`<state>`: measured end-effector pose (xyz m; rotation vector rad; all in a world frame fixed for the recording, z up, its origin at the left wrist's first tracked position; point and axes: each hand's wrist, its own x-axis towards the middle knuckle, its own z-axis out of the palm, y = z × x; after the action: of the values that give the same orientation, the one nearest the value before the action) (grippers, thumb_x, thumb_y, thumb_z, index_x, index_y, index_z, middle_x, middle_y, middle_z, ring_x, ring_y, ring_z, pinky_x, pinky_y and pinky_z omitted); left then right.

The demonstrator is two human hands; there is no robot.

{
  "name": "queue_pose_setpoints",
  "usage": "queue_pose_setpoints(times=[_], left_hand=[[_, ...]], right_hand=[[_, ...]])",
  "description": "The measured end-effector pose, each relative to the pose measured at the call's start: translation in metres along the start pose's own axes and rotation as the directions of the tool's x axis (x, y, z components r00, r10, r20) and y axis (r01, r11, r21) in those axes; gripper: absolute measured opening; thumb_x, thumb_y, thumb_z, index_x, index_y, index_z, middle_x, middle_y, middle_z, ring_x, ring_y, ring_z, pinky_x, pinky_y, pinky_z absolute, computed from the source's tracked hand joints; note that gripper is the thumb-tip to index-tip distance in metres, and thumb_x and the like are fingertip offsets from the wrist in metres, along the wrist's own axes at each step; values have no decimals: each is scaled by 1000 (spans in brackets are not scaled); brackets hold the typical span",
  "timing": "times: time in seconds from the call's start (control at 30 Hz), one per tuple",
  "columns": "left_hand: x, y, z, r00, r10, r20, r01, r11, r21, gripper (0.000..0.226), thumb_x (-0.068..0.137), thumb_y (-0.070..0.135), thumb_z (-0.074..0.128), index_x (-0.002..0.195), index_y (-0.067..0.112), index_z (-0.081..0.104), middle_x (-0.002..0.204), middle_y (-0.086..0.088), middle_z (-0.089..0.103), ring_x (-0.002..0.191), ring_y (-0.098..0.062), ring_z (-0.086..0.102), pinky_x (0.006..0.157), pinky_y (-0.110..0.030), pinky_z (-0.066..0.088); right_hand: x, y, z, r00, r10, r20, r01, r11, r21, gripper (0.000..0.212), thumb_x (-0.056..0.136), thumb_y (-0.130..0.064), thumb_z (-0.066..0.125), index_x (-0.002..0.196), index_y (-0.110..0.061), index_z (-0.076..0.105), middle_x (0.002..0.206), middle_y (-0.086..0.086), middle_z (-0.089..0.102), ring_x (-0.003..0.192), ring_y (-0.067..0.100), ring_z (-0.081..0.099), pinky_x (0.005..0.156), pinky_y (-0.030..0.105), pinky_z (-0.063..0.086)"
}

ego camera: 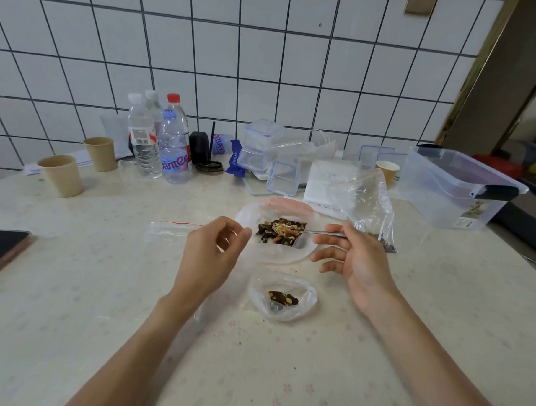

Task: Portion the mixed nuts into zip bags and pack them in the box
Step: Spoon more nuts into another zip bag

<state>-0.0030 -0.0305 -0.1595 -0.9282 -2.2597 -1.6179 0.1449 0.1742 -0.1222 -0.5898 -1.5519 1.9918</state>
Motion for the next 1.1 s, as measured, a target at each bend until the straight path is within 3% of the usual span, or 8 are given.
queue_pose_setpoints(times=[0.2, 0.4, 0.53, 0.67, 0.77, 0.83, 0.9, 1.1], left_hand=[[-9, 3, 0, 917, -67, 392, 16, 991, 130, 52, 90, 79, 46, 75, 35, 69, 68, 16, 69, 52, -8, 66, 62, -30, 55], [-15, 7, 7, 818, -27, 574, 27, 1000, 9, 26, 91, 56, 70, 82, 34, 79, 78, 17, 74, 59, 2, 60, 59, -12, 45], [-15, 11, 8, 808, -54, 587, 130, 988, -88, 14, 92, 41, 76, 84, 30, 82, 79, 13, 77, 53, 2, 56, 48, -13, 44], [-14, 14, 3, 763, -97, 639, 223, 967, -120, 16, 90, 46, 76, 93, 33, 84, 91, 9, 80, 59, -15, 58, 49, -26, 49], [-13, 16, 2, 745, -95, 660, 234, 964, -125, 19, 89, 49, 76, 95, 33, 84, 97, 10, 80, 60, -18, 55, 48, -26, 48], [-13, 16, 2, 761, -105, 640, 224, 969, -107, 15, 88, 47, 77, 93, 35, 84, 96, 12, 80, 57, -15, 55, 47, -24, 47], [-11, 14, 1, 796, -112, 594, 192, 979, -73, 8, 87, 44, 78, 88, 38, 83, 92, 13, 79, 54, -12, 59, 45, -21, 46], [-13, 8, 5, 842, -85, 532, 96, 995, 6, 5, 90, 39, 77, 86, 37, 80, 85, 18, 76, 53, -9, 64, 48, -12, 45]], right_hand=[[-39, -9, -19, 1000, 22, -19, -22, 1000, -9, 39, 111, -29, 40, 97, -1, 64, 75, 19, 71, 60, 34, 71, 41, 34, 50], [-63, 7, -31, 999, 53, 11, -52, 995, -90, 41, 110, -30, 42, 96, 0, 66, 76, 24, 69, 64, 40, 70, 42, 36, 50], [-72, 14, -37, 985, -131, 114, 156, 954, -257, 40, 110, -37, 45, 93, -11, 71, 78, 21, 71, 68, 39, 72, 48, 38, 53], [-83, 11, -49, 820, -361, 444, 572, 526, -629, 32, 109, -42, 39, 99, -32, 69, 85, -6, 71, 75, 17, 68, 63, 31, 54], [-88, 4, -51, 600, -426, 677, 763, 53, -644, 40, 111, -41, 34, 107, -20, 68, 89, -16, 66, 73, 4, 62, 59, 24, 50], [-90, 0, -49, 538, -432, 724, 789, -44, -612, 43, 112, -38, 34, 105, -15, 70, 88, -11, 66, 69, 5, 59, 55, 24, 49], [-90, -2, -50, 551, -449, 703, 792, 16, -610, 40, 111, -38, 35, 104, -18, 69, 87, -16, 64, 70, 6, 60, 57, 26, 50], [-78, 1, -41, 856, -414, 309, 515, 733, -444, 34, 105, -46, 42, 90, -31, 68, 78, 6, 73, 65, 25, 68, 56, 30, 54]])
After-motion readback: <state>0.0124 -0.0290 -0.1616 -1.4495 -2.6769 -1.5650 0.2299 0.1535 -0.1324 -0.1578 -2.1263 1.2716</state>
